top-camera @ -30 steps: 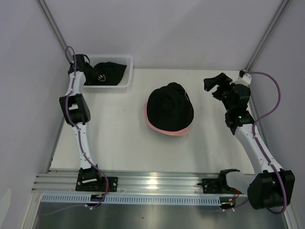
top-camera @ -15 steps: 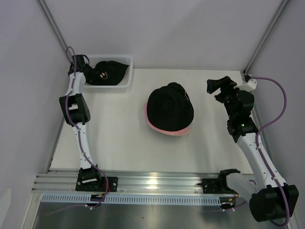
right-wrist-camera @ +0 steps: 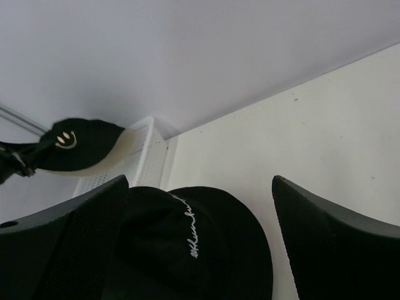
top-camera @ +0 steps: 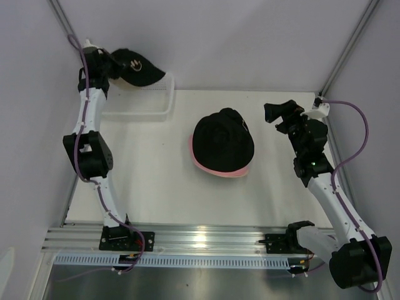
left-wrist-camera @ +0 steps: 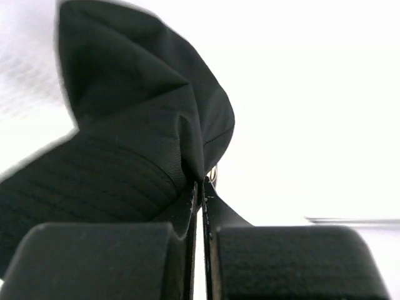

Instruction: Stack the hats

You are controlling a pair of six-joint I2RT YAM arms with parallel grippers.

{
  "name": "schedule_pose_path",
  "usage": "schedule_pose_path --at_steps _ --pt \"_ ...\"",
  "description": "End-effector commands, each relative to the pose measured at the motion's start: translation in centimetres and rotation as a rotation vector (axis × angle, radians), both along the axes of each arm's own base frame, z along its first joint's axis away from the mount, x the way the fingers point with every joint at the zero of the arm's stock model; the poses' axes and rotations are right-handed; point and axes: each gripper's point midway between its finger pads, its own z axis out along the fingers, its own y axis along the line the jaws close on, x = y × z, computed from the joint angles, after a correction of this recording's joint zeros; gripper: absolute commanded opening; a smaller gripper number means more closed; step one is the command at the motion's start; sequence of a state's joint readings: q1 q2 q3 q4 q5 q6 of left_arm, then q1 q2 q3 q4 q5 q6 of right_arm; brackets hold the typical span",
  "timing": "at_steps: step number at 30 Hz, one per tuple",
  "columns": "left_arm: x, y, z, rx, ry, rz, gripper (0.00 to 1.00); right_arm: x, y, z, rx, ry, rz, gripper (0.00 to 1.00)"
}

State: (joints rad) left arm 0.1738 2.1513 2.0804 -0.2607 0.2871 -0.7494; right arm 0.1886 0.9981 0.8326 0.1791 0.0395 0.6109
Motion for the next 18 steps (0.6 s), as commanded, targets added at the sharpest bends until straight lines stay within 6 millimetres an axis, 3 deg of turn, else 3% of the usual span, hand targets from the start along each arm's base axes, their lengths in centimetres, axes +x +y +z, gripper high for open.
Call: schedule_pose_path --at_steps 1,5,7,8,9,11,13,18 --pt "-3.1 -5.8 13.3 -0.115 -0.298 -0.101 0.01 0.7 1.8 3.9 0.071 -0.125 0.058 0.99" --pt "-6.3 -10.4 15.6 -0.195 -0.336 -0.159 0.01 1.1 3.8 6.7 0.179 -0.194 0.111 0.99" --pt "-7.9 -13.5 17.8 -0.249 -0.393 -0.194 0.01 1.0 4.9 7.8 0.232 -0.214 0.143 0.99" --pt "-8.3 -14.3 16.4 -0.274 -0.364 -0.198 0.01 0.8 5.4 9.0 0.272 -0.246 0.162 1.0" --pt "-9.8 -15.8 18.6 -0.302 -0.418 -0.228 0.01 0.7 5.7 9.4 0.287 -0.259 0.173 0.99" --pt "-11.0 -17.4 18.9 -0.355 -0.418 -0.247 0.01 0.2 6.7 10.6 0.343 -0.288 0.188 0.99" --pt "-13.1 -19.6 21.0 -0.377 -0.459 -0.292 0.0 -0.4 7.5 11.1 0.377 -0.303 0.21 0.99" --pt "-17.2 -24.1 22.6 -0.39 -0.49 -0.413 0.01 -1.5 8.3 12.0 0.478 -0.346 0.227 1.0"
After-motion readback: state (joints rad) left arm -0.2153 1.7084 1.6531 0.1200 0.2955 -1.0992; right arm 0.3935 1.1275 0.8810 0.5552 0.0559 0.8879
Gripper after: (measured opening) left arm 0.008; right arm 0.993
